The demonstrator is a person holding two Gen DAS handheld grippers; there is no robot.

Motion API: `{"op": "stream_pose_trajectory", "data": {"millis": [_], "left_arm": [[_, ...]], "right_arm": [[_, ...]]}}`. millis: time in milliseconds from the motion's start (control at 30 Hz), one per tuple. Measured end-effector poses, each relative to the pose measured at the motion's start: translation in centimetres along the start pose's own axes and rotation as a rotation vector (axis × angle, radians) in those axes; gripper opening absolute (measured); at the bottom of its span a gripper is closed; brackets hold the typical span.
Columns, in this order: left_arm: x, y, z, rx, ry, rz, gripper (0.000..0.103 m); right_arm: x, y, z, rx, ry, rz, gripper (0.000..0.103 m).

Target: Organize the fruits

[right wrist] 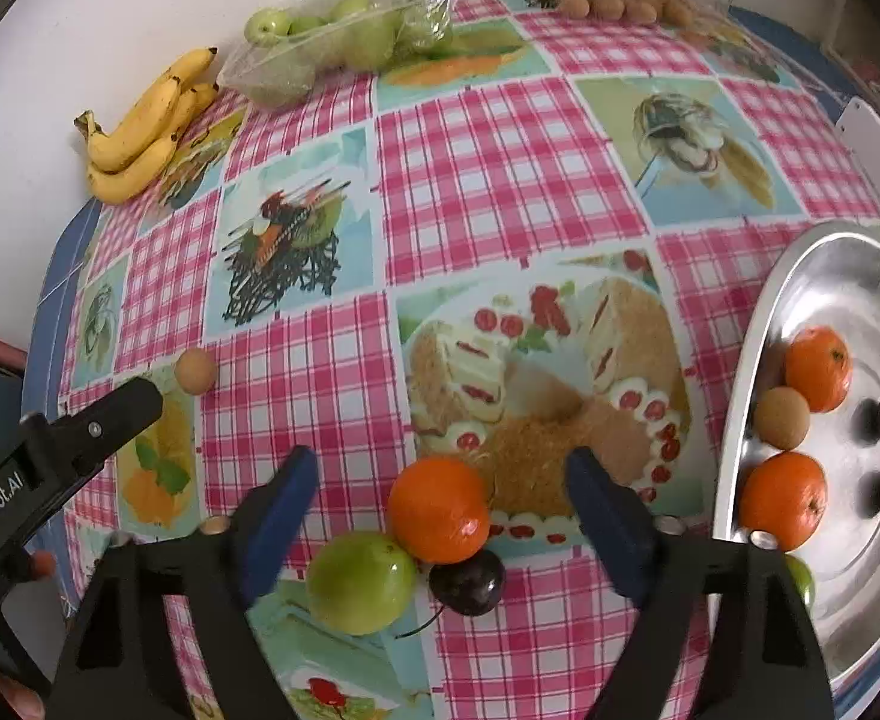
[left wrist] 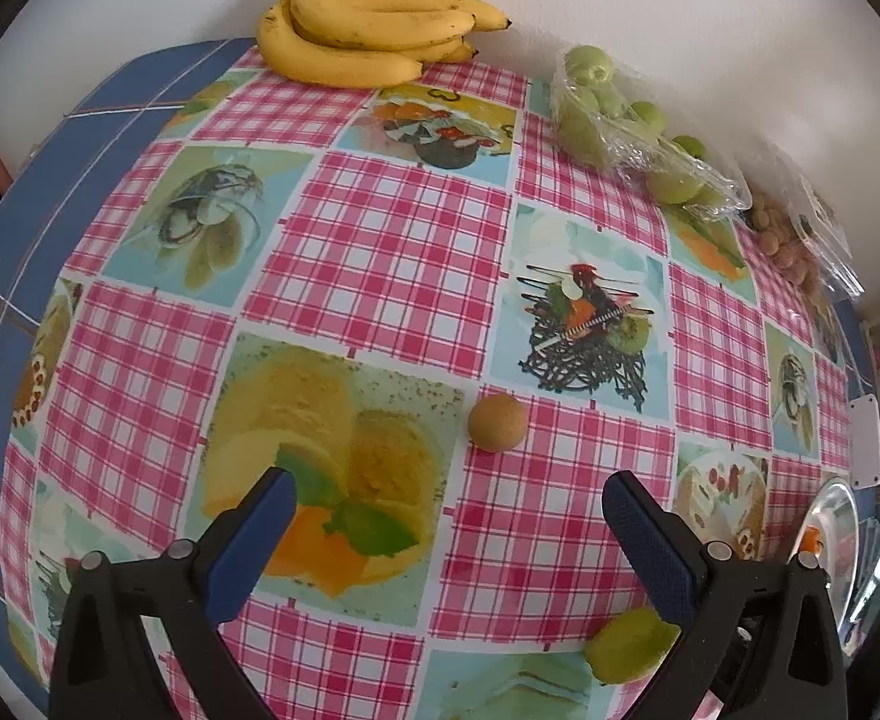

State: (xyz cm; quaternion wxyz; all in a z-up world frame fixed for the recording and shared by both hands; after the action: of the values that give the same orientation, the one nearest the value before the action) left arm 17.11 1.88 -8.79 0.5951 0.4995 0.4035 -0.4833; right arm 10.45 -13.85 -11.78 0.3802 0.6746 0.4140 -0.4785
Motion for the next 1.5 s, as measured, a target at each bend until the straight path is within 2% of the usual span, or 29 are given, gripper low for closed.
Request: {"op": "stream_pose_trajectory", "data": {"millis": [133,200,367,667,833,1033,1300,1500], "left_arm": [[0.1,-0.2,0.6,0.016,-0.004,-0.007,0.103],[0.2,-0.2,0.8,0.025,0.0,-0.013,0.103],[0.6,-0.2,1.1,0.031,0.002,-0.03,0.103],[1.6,-0.2,1.2,-0.013,-0.02,-0.055,0.103],[2.1,0.4,0.8,-0.04,-0.025,-0.039,0.101],[2.4,1.3,1.4,-0.024,-0.045,-0.012,0.088],[3.3,2.1,1.7,-0.022,-0.048,-0.008,0.059],[3.7,2.5,1.6,-0.03,-0.058,-0.003,0.042]], "right_arm": [[0.4,-0.4,-0.2,-0.006,0.015,-0.017,0.061],[0.4,-0.5,-0.3,-0.014,0.018,-0.022,0.059],[0.3,-0.4,0.1,-0.001,0.024,-0.019,0.036],[-0.4,0.5,0.0,-0.025,0.026,0.016,0.036],[-0.7,1.4,-0.3,-0.047,0.018,0.05,0.036],[-1.3,2.5,-0.9,-0.079,0.002,0.111,0.036],[-1.7,3.2,-1.5,-0.107,-0.005,0.147,0.036],[-2.0,3.2,-1.8,-0.12,-0.001,0.157,0.036]]}}
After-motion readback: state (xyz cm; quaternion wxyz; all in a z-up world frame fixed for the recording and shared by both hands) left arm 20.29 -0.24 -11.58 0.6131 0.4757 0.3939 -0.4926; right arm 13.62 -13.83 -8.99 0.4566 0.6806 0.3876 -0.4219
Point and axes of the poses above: each gripper's, at about its wrist camera, not at the fingertips, and x roughly the way its jaws point, z to its right, y to its top, the point moved 8 cm from there along x, roughly the way its jaws point, and after that the axes turned 6 degrees about -z, right-handed, at the moved point
